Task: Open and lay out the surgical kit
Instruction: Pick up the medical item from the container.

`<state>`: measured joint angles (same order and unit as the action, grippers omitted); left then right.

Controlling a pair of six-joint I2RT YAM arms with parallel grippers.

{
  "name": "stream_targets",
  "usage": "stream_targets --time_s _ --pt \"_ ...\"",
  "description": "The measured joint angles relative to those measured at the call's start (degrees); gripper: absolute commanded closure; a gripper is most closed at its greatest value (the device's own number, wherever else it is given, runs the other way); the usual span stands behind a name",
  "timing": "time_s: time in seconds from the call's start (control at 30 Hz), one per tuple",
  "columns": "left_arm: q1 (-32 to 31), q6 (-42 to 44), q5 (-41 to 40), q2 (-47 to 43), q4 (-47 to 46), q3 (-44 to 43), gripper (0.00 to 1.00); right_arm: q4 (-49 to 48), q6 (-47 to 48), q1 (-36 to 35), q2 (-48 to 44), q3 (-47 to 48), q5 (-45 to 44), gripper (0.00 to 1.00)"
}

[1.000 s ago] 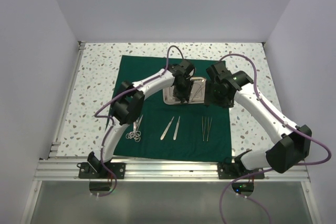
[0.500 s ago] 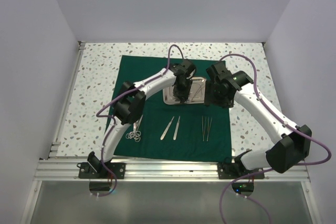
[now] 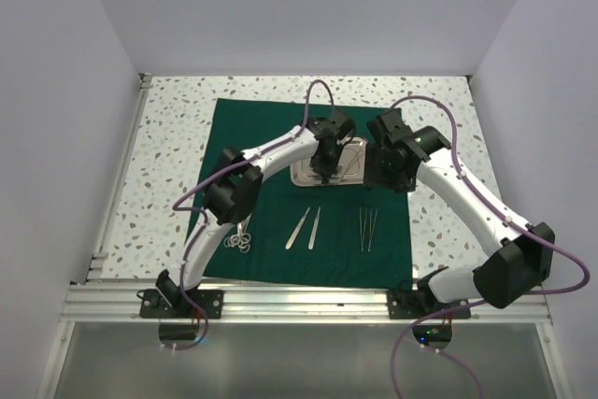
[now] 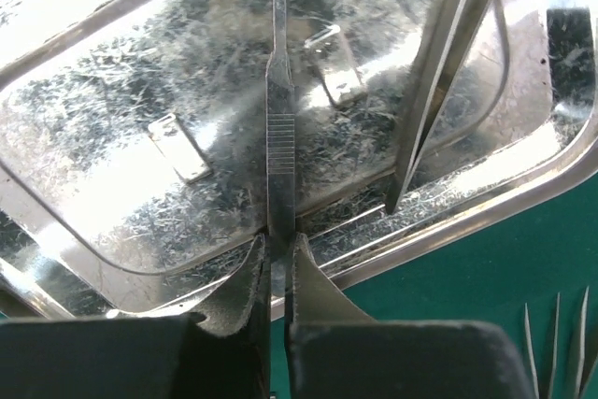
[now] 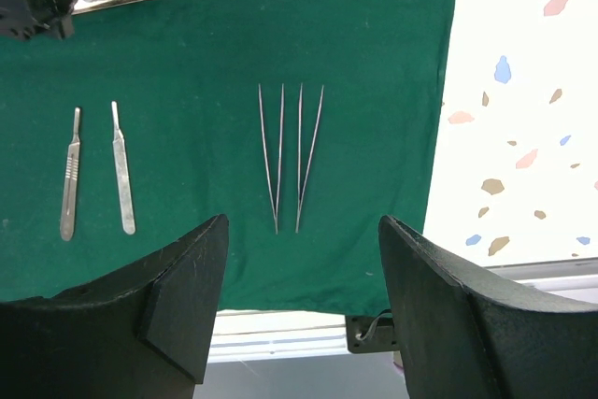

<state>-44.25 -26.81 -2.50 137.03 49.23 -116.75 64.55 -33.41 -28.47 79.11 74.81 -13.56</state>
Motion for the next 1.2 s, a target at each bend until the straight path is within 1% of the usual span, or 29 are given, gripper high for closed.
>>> stream_targets --time_s 0.33,0.67,0.8,0.93,1.07,1.2 --pt "-1.27 1.55 -3.43 0.0 0.31 -0.63 1.0 -0.35 0.0 0.0 0.0 -0.04 0.04 0.31" --pt "-0.87 2.38 -6.86 -0.26 4.92 -1.81 1.0 -0.81 0.0 0.0 0.0 -0.04 0.96 0.31" --pt "-0.76 2.12 -7.17 -2.19 7.21 -1.2 1.0 -1.09 0.0 0.0 0.0 -0.07 1.31 0.31" --pt "-0.79 0.61 -6.78 -8.41 7.28 4.57 1.0 -1.86 0.02 0.0 0.0 -0.07 1.33 0.31" --pt "-1.07 -2.32 -6.05 -17.86 6.38 14.67 1.0 -2.6 0.37 0.0 0.79 0.48 1.33 0.31" --pt "-2.1 -6.05 -5.07 -26.64 4.9 25.79 1.0 -2.84 0.98 0.04 4.37 3.85 1.25 0.31"
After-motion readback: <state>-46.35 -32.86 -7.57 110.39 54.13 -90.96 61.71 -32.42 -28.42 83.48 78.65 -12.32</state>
